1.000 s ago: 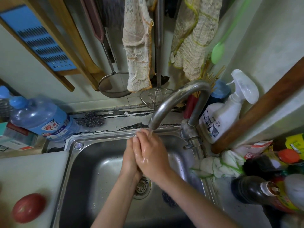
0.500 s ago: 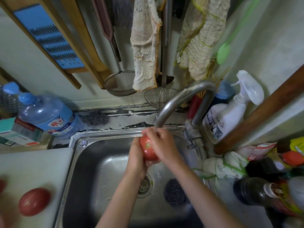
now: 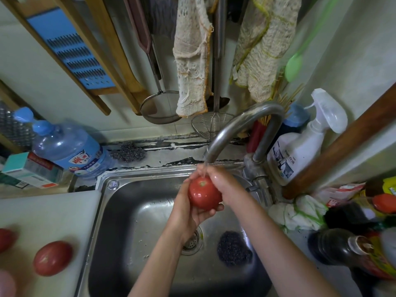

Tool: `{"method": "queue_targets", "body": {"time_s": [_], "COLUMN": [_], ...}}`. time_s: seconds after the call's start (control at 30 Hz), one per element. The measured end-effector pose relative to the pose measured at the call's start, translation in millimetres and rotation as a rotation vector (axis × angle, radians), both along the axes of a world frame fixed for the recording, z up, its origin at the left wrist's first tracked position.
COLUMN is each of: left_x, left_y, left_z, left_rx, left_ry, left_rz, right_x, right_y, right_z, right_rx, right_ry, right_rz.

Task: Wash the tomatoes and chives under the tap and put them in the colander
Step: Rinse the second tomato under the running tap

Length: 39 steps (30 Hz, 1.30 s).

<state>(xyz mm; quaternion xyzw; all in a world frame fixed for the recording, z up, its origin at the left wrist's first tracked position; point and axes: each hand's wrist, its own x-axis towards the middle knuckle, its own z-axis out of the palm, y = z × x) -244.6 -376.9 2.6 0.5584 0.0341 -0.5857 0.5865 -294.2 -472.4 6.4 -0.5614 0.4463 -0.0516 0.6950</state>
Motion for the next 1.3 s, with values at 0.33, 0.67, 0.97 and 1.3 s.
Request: {"method": "queue_targets", "body": {"time_s": [0.33,0.67,0.97,1.3], "left_x": [2,-2,-4,-14], "left_y": [-5,-8,-6,7], "left_z": [-12,-9,-8,-11], "left_rx": [-0.094,0.15,-0.085,-0.085], "left_ry": [-0.012,-0.238,0.151,-0.489], "left_rz": [0.08,-0.039,0.128,-0.029], "right_x": [-6,-3,-15,-6], "right_y": [54,5,44,8], "right_z": [-26,-11,-28,-5], "right_rx": [-0.763,-0.275,-1.016,0.134], "right_ry": [-0.119,0.02,-0.167,0.022], "right_rz": [-0.212,-0.048,-0.108,-0.244]}}
